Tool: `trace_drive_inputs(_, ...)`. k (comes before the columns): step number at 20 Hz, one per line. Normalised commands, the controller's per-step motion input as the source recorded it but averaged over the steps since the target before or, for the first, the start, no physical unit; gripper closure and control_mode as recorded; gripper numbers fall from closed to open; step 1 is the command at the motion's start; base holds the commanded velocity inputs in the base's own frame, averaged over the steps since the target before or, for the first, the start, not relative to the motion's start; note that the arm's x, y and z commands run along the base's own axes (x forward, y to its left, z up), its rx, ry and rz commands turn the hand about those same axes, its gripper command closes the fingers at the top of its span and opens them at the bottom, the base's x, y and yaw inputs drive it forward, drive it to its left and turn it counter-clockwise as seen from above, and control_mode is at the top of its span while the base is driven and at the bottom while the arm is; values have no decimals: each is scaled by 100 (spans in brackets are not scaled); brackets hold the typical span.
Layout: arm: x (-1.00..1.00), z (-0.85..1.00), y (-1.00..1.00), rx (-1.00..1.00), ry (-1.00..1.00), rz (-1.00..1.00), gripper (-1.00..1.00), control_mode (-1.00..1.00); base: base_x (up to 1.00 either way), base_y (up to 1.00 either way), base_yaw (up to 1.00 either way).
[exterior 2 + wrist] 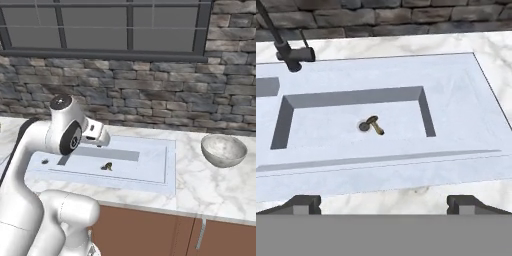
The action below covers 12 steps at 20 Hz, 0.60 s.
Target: Pick the limes from the cabinet and place them in one bowl. Pick the mushroom from the sink and place it in the other bowl.
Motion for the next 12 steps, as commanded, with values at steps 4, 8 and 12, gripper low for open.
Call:
trace_drive_inputs(4, 49, -55, 18, -3, 3, 0, -100, -100, 0, 0, 0)
trace_drive_inputs(8, 36, -59, 9, 2, 1, 0, -100, -100, 0, 0, 0)
trace_drive_inputs(12, 51, -56, 4, 2, 9, 0, -100, -100, 0, 0, 0)
